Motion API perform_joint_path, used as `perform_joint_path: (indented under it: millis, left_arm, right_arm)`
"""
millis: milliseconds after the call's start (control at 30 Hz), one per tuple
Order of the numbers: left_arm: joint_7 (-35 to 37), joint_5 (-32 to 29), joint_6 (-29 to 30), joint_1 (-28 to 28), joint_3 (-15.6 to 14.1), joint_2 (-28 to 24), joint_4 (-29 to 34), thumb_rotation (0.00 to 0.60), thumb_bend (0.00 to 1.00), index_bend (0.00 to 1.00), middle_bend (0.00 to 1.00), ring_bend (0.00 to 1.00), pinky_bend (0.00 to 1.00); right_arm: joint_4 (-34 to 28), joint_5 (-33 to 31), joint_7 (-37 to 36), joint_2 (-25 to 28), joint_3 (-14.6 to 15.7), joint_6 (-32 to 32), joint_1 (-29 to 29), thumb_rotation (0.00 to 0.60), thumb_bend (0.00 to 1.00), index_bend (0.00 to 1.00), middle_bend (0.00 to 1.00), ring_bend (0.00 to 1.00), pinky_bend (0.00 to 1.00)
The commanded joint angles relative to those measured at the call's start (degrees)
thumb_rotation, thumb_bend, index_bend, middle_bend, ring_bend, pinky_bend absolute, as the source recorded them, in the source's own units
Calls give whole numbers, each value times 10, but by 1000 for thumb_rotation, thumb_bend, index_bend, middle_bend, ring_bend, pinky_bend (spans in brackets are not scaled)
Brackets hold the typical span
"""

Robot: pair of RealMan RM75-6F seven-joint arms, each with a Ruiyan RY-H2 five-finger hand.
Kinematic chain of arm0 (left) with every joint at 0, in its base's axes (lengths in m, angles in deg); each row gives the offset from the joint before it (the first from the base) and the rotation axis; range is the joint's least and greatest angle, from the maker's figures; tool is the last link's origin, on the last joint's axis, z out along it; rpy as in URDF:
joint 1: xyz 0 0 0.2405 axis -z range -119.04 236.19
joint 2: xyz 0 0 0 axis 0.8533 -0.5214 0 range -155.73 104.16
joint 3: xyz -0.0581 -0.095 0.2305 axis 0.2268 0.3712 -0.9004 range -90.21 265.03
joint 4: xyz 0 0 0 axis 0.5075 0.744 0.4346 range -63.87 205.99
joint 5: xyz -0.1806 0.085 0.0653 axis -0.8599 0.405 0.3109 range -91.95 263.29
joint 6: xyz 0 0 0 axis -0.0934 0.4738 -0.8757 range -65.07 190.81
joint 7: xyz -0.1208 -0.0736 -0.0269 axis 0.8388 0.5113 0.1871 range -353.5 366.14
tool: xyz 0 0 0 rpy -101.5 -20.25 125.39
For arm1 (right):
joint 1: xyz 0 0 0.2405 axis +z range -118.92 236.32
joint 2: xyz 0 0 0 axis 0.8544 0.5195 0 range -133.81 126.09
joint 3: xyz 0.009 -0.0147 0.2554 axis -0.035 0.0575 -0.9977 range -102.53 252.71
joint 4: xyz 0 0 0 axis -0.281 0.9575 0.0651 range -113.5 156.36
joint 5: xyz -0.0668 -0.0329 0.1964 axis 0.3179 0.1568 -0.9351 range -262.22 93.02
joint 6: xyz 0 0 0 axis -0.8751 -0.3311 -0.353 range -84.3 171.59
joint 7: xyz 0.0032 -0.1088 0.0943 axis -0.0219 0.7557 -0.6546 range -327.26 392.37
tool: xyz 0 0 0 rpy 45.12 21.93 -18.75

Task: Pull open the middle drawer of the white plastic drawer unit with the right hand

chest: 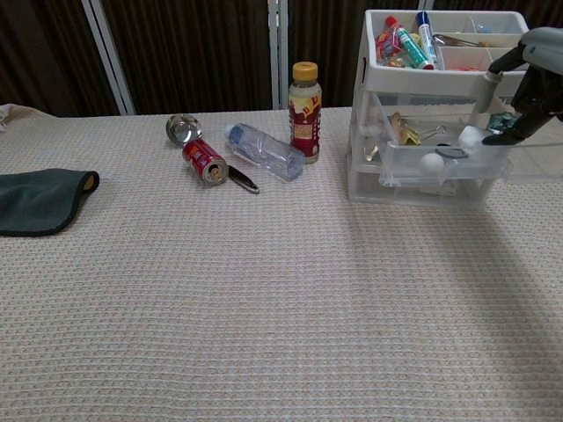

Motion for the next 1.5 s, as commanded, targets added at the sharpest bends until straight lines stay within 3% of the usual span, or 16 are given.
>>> perform_joint_path:
  millis: [33, 233, 500, 633, 733, 1033, 1500]
  left_arm:
    - [-1, -1, -2, 1, 0, 0, 0, 600, 16, 0, 0, 0, 0]
    - [-4, -5, -7, 3, 1, 2, -1, 600, 17, 0, 0, 0, 0]
    - [-3, -10, -14, 5, 3, 3, -2, 600, 17, 0, 0, 0, 0]
    - [1, -9, -15, 6, 2, 2, -2, 600, 17, 0, 0, 0, 0]
    - [2, -8, -15, 6, 2, 2, -2, 600, 17, 0, 0, 0, 0]
    - [8, -5, -15, 7, 1, 1, -2, 600, 17, 0, 0, 0, 0]
    - [16, -2, -9, 5, 1, 0, -4, 600, 16, 0, 0, 0, 0]
  right_arm:
    - [8, -9, -5, -4, -1, 5, 7, 600, 49, 492, 982, 994, 719]
    - [10, -49, 11, -2, -11, 21, 27, 600, 50, 492, 982, 994, 719]
    - [5, -141, 105, 2, -13, 9, 70, 600, 55, 488, 983, 994, 719]
    - [22, -160, 113, -3, -6, 10, 79, 600, 199, 488, 984, 994, 719]
    - [33, -164, 100, -8, 0, 17, 80, 600, 240, 503, 988, 995, 719]
    - [11, -127, 70, 0, 13, 11, 78, 600, 356, 556, 1000, 1000, 719]
    - [-125, -43, 49, 52, 28, -46, 54, 600, 367, 560, 1000, 1000, 718]
